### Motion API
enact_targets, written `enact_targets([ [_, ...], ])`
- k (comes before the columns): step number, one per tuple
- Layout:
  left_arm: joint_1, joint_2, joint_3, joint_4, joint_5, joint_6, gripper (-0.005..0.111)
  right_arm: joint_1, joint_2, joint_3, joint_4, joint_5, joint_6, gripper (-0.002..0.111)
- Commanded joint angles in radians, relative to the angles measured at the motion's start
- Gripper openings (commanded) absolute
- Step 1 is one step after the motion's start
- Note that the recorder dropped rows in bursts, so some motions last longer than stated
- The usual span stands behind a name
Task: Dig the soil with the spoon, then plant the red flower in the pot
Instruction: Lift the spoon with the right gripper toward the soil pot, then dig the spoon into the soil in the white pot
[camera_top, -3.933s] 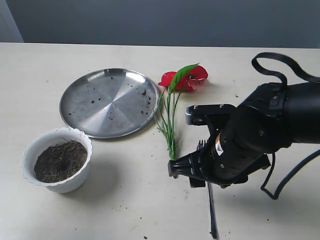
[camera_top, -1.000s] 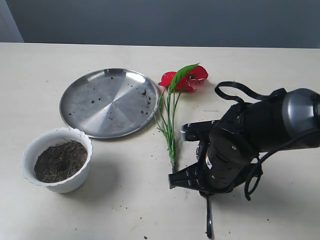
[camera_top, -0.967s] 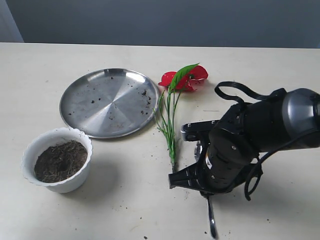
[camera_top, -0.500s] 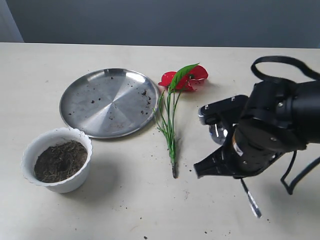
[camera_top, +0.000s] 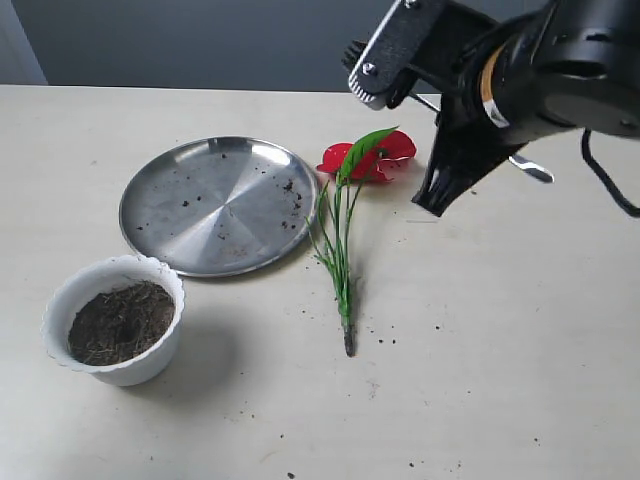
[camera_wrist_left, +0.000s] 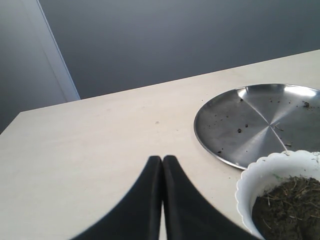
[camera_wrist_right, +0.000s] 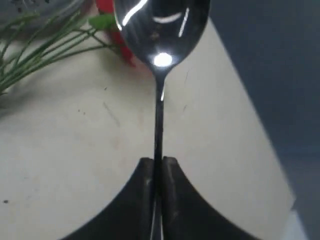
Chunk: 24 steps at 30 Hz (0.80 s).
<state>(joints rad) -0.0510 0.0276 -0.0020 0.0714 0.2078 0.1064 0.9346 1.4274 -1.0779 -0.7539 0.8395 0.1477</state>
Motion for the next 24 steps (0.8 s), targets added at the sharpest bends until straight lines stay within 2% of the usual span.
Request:
enact_targets([
  [1,-0.002,-0.004,0.002,-0.001,-0.005,-0.005,0.000,0.084,0.027,-0.044,-0.174,-0.012,-0.283,-0.001],
  [3,-0.002,-0.004,0.002,-0.001,-0.005,-0.005,0.000,0.130,0.051,-0.044,-0.287,-0.015,-0.336,-0.001],
  [10,-0.002,-0.004,0.002,-0.001,-0.005,-0.005,0.000,0.263,0.157,-0.044,-0.683,-0.117,-0.331,-0.001],
  [15,-0.002,-0.004,0.002,-0.001,-0.005,-0.005,0.000,0.301,0.268,-0.044,-0.984,-0.180,-0.328,-0.001],
  [24,-0.002,-0.004,0.002,-0.001,-0.005,-0.005,0.000,0.303,0.416,-0.137,-0.991,-0.207,-0.315,-0.001],
])
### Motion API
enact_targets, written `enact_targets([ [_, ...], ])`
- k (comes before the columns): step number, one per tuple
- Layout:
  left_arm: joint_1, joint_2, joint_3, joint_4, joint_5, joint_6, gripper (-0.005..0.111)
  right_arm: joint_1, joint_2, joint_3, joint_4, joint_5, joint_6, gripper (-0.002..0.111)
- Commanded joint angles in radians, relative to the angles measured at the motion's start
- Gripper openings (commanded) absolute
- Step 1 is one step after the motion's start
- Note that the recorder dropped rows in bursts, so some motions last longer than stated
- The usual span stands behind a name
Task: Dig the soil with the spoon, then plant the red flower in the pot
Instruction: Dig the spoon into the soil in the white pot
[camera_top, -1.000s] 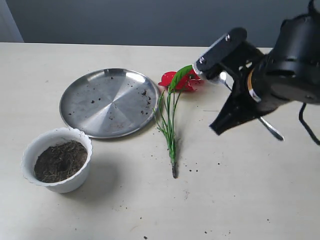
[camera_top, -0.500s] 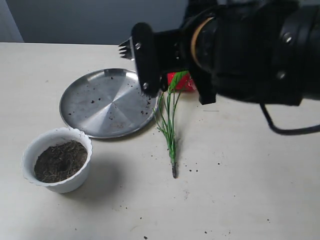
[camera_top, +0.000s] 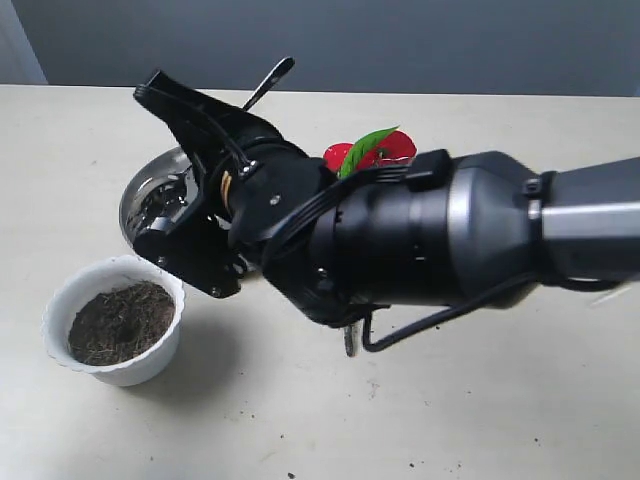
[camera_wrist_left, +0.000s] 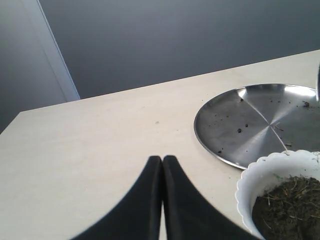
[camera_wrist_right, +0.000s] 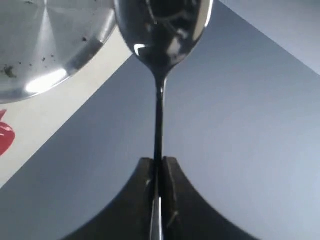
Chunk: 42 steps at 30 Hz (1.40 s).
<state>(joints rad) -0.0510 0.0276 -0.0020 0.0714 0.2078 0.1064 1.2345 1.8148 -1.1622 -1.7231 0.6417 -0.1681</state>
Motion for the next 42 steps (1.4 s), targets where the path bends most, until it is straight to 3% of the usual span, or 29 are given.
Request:
enact_targets([
  [1,-0.002,-0.004,0.002,-0.001,-0.005,-0.005,0.000,0.005,0.034,-0.066,-0.021,-0.022,0.001,-0.001],
  [11,-0.002,-0.004,0.002,-0.001,-0.005,-0.005,0.000,0.051,0.045,-0.097,-0.021,-0.071,-0.175,-0.001],
  [20,-0.002,-0.004,0.002,-0.001,-0.007,-0.005,0.000,0.074,0.060,-0.097,-0.021,-0.151,-0.181,-0.001],
  [30,-0.002,-0.004,0.002,-0.001,-0.007,-0.005,0.000,0.074,0.176,-0.097,-0.021,-0.025,-0.277,-0.001],
  [42,-0.002,-0.004,0.002,-0.001,-0.007,-0.005,0.000,0.151,0.216,-0.097,-0.021,0.002,-0.331,-0.001],
])
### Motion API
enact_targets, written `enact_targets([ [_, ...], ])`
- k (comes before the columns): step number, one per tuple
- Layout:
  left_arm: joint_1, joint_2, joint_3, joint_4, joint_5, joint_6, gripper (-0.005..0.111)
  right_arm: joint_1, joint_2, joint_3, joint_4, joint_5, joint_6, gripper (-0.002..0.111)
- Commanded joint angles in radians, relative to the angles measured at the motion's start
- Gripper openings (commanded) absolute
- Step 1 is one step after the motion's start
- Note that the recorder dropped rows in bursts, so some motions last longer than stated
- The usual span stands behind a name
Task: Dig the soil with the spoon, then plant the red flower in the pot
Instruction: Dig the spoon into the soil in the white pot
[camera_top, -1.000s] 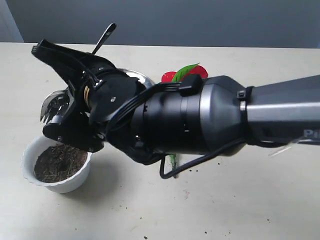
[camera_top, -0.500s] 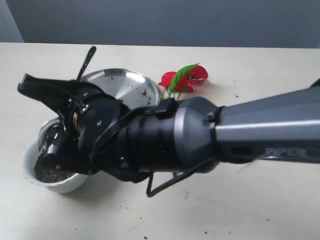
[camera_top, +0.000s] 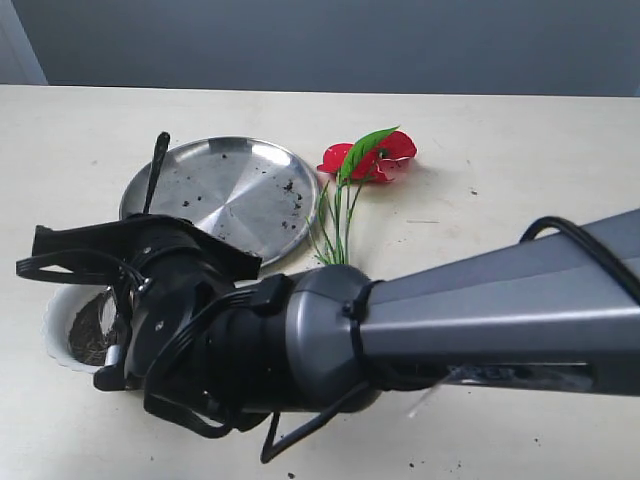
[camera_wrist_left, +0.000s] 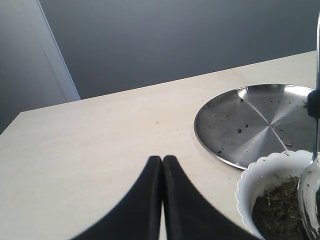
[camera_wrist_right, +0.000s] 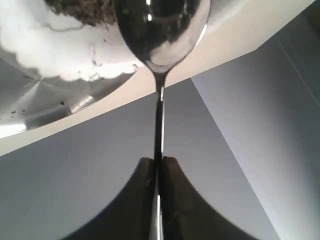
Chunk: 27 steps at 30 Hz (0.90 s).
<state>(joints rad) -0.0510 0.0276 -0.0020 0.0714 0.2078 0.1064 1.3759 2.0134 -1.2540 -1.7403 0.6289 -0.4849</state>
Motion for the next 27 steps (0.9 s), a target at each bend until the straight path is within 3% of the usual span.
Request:
enact_targets([
  [1,-0.002,-0.004,0.002,-0.001,-0.007,-0.005,0.000,0.015,0.029,-0.005,-0.004,0.009,-0.014,-0.001],
  [9,-0.002,-0.004,0.002,-0.001,-0.005,-0.005,0.000,0.021,0.056,-0.005,-0.004,0.015,-0.014,-0.001],
  [13,-0.002,-0.004,0.002,-0.001,-0.005,-0.005,0.000,0.021,0.032,-0.029,-0.004,0.103,-0.014,-0.001],
  [27,-0.002,-0.004,0.002,-0.001,-0.005,-0.005,0.000,0.019,0.006,-0.095,-0.004,0.072,-0.012,-0.001],
])
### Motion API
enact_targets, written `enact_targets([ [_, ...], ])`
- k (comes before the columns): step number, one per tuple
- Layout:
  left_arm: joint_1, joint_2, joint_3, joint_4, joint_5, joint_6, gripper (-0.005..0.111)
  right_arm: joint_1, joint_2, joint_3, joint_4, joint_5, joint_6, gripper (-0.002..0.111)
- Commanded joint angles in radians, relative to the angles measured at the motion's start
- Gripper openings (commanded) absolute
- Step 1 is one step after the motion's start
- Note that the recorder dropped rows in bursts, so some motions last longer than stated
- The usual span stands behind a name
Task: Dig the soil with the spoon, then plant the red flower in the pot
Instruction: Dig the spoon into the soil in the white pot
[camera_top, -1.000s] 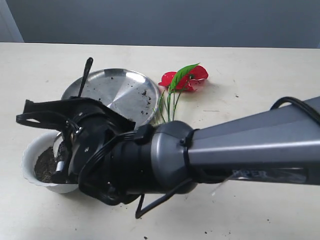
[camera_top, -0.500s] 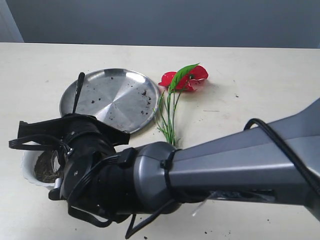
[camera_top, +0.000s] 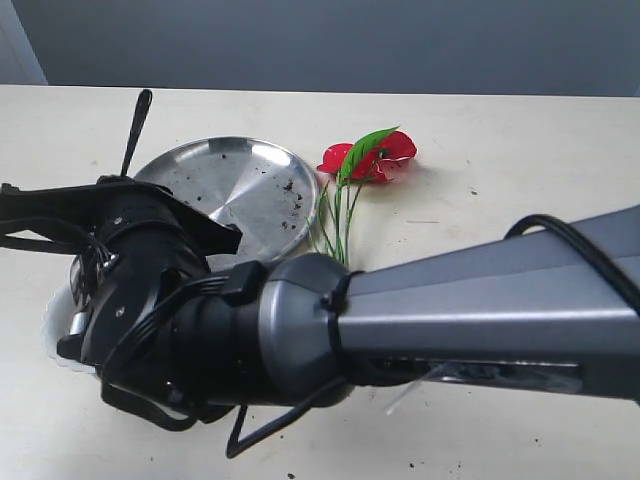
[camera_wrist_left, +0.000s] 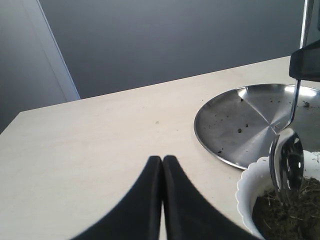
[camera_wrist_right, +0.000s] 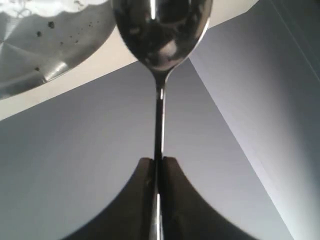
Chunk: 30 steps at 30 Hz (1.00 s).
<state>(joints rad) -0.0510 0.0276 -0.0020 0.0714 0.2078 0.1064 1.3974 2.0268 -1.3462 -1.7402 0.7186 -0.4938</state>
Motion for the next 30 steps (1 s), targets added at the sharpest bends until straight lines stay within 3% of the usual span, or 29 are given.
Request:
enact_targets([
  [1,-0.002,-0.004,0.002,-0.001,-0.005,-0.005,0.000,-0.002,-0.005,-0.003,-0.004,-0.035,-0.003,-0.001],
  [12,-0.002,-0.004,0.002,-0.001,-0.005,-0.005,0.000,-0.002,0.099,-0.003,-0.004,-0.044,-0.003,-0.001],
  [30,-0.002,-0.004,0.002,-0.001,-0.007,-0.005,0.000,-0.053,0.003,-0.005,-0.004,0.070,-0.003,-0.001],
])
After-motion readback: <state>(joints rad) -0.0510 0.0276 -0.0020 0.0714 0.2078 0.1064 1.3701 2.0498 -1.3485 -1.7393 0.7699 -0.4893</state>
